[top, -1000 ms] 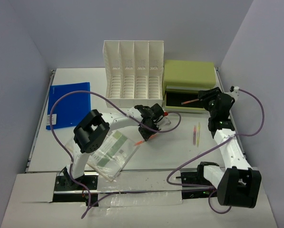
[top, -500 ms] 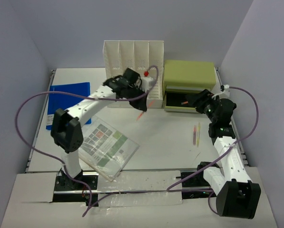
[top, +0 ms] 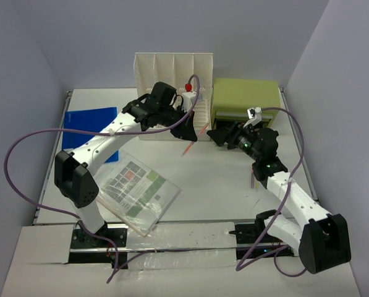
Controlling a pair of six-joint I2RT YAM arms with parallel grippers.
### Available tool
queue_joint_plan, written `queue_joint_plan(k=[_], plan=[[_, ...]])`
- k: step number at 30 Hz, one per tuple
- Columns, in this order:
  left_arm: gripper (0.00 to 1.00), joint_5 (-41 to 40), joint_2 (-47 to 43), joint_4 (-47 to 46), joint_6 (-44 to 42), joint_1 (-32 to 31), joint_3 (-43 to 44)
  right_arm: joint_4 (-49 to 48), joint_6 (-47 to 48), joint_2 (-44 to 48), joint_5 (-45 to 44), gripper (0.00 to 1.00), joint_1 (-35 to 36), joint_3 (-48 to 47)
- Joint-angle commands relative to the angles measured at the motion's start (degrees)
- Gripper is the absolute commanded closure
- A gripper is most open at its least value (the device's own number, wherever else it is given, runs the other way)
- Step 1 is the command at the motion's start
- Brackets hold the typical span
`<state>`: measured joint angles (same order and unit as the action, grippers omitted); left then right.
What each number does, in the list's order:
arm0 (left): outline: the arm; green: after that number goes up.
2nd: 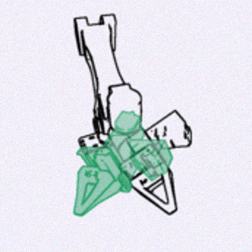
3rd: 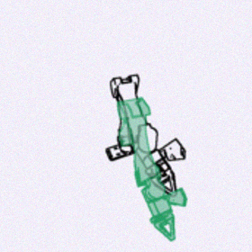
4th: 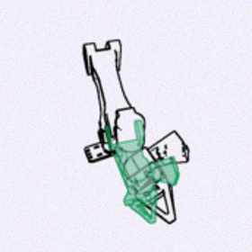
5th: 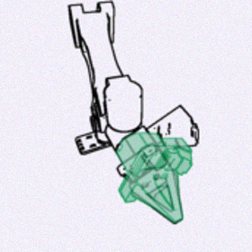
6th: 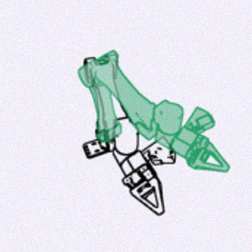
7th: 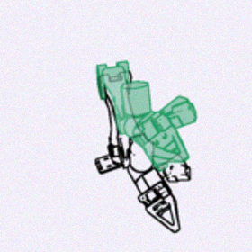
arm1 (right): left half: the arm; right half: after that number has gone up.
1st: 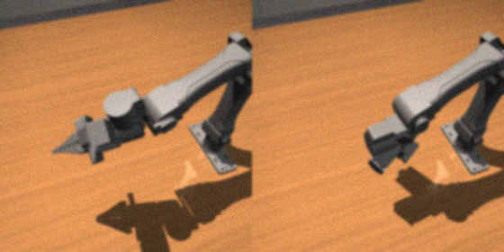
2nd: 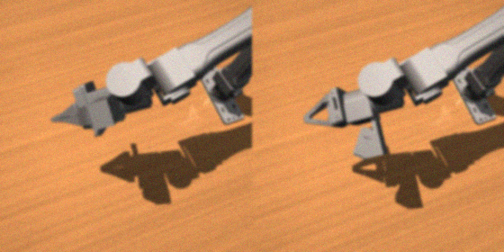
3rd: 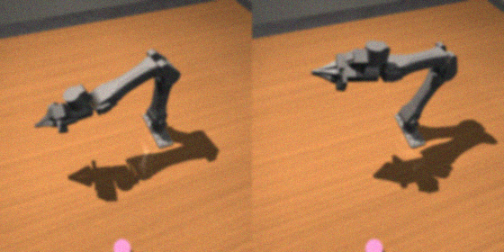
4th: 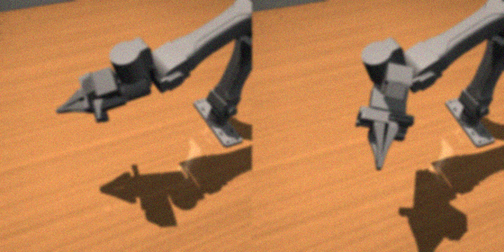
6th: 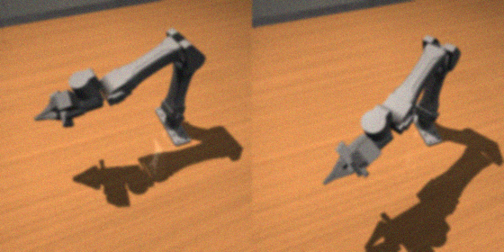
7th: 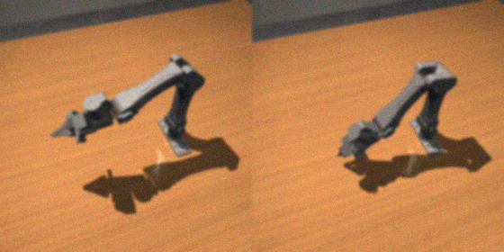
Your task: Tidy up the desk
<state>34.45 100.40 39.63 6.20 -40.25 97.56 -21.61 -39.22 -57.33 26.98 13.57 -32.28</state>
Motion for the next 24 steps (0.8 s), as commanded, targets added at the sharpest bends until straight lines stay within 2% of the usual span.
queue_joint_plan(k=[1, 8, 11, 16, 20, 24], plan=[[1.0, 1.03, -1.47, -1.34, 0.48, 0.26, -0.06, -7.18, -5.28, -4.75, -0.89, 0.3, 0.48, -2.78], [1.0, 0.18, -1.0, -0.78, -0.49, 0.34, -0.44, -14.68, -8.15, -9.29, 3.77, 0.41, 2.08, -3.49], [1.0, -0.29, -1.01, -0.85, -0.71, 0.47, -0.53, -12.61, -5.67, -7.35, 3.24, 0.43, 2.08, -2.53], [1.0, -2.01, -1.76, -2.25, -0.26, 1.61, -0.13, -7.6, -2.33, -3.6, 1.07, 0.38, 1.96, -1.51], [1.0, -3.39, -1.9, -2.54, -0.22, 1.72, 0.06, -9.53, -1.83, -2.11, 4.69, 0.35, 2.05, -0.82], [1.0, -2.5, -1.38, -2.04, 0.03, 1.59, 0.01, -10.38, -2.55, -2.54, 4.52, 0.31, 1.99, -1.66]])
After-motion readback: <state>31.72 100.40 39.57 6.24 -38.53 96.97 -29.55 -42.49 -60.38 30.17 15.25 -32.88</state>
